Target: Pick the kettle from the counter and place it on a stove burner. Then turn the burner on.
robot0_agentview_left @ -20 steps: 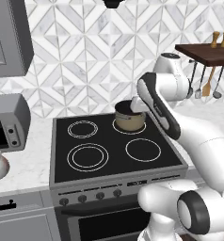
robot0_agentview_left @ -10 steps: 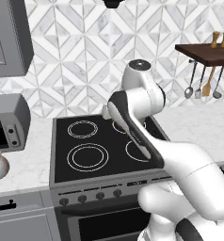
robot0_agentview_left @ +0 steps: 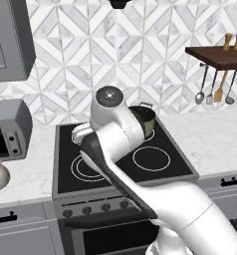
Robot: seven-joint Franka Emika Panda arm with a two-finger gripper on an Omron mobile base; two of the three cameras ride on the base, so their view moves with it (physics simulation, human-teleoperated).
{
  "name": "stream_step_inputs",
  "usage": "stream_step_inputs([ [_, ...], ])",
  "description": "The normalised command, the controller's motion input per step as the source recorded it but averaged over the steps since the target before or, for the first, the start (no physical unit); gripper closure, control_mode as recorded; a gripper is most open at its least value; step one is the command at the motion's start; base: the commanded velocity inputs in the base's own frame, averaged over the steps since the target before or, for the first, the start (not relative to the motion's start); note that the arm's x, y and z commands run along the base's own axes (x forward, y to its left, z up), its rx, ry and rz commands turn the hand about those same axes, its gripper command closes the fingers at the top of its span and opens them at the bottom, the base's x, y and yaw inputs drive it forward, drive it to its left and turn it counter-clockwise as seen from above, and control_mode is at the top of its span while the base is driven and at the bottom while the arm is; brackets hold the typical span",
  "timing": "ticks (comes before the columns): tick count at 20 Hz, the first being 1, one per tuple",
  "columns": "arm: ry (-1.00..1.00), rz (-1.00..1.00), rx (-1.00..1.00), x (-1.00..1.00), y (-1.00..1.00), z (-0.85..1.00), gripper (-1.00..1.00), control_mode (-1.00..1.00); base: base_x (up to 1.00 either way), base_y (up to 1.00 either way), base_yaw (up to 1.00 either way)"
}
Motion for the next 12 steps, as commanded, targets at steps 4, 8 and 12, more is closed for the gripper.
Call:
stream_step_inputs([
  [4,-0.16,0.04,-0.20,-0.24,1.00,0.00,-1.00,-1.00,0.00,0.00,0.00],
  [8,-0.13,0.01,-0.15,-0.06,1.00,0.00,-1.00,-1.00,0.00,0.00,0.00],
  [12,-0.14,0.00,-0.11,-0.08,1.00,-0.01,-1.00,-1.00,0.00,0.00,0.00],
])
